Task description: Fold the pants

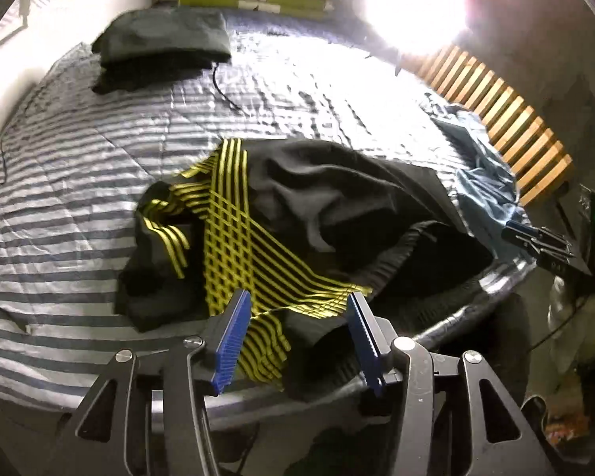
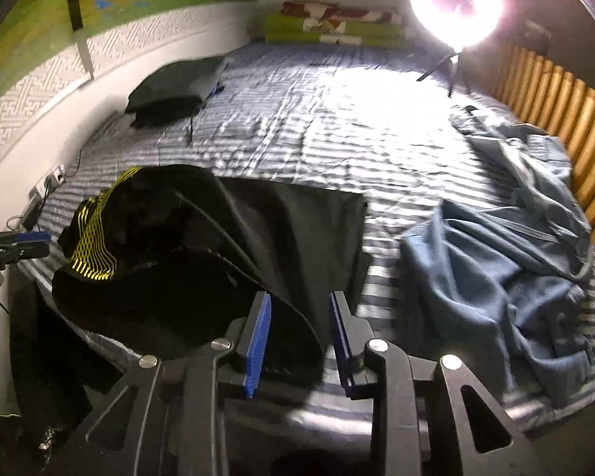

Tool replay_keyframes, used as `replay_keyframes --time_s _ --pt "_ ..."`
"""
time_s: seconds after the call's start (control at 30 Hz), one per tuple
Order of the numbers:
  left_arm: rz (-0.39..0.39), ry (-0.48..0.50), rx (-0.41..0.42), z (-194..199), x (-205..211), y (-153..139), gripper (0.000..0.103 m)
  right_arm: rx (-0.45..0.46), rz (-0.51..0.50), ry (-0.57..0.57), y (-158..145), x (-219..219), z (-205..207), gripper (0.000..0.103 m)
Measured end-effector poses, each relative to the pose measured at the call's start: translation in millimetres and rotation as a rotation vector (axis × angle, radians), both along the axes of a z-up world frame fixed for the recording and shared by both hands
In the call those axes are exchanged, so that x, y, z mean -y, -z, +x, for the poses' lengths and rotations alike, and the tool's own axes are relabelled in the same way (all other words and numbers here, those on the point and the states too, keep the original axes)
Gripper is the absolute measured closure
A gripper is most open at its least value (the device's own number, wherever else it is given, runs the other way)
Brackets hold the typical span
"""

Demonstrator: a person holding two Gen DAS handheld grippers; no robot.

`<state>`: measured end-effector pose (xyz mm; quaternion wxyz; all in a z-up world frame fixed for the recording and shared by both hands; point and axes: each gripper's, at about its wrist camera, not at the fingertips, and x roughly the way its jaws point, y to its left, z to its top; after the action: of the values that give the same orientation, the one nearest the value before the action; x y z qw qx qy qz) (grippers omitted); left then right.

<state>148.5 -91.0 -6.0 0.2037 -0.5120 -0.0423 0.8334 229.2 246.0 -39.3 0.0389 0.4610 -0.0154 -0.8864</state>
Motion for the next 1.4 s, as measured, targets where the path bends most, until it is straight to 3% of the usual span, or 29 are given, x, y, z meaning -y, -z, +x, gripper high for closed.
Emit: replay_keyframes --time_s 0.17,0.33,0.37,0.43,0.47,0.57,0.67,0.87,1.07,1.2,1.4 --pt "-0.058 0.053 0.014 11 -17 15 0.049 0.051 0.06 -0.035 21 8 0 0.075" --pt "-0.19 0.031 0.023 17 -22 35 0.045 0.096 0.072 0.007 41 -6 -2 0.075" --pt "-0.214 0.018 0.028 14 -22 40 0.048 0.1 0.077 0.006 44 -7 -3 0.075" --pt "-0.236 -0.023 0.057 6 -19 49 0.082 0.103 0.091 -0.008 46 -4 -5 0.075" --pt "-0.227 -0.044 0.07 3 -16 51 0.086 0.105 0.099 -0.015 47 -3 -5 0.077" --pt "-0.235 -0.069 0.036 1 -10 46 0.096 0.107 0.111 -0.036 45 -2 -4 0.098" --pt "-0.219 -0.082 -0.016 7 -4 27 0.097 0.071 0.113 -0.024 33 -5 0 0.1" --pt "-0.145 -0.136 -0.217 8 10 -67 0.097 -0.112 0.07 0.008 -41 -10 8 0.1" --pt "-0.048 -0.16 -0.422 5 19 -202 0.097 -0.33 0.061 0.003 -174 -10 13 0.1" --pt "-0.03 -0.141 -0.577 29 17 -293 0.097 -0.467 0.1 0.01 -258 -6 36 0.1" --pt "-0.001 -0.114 -0.731 75 18 -381 0.097 -0.646 0.17 0.009 -347 5 84 0.1"
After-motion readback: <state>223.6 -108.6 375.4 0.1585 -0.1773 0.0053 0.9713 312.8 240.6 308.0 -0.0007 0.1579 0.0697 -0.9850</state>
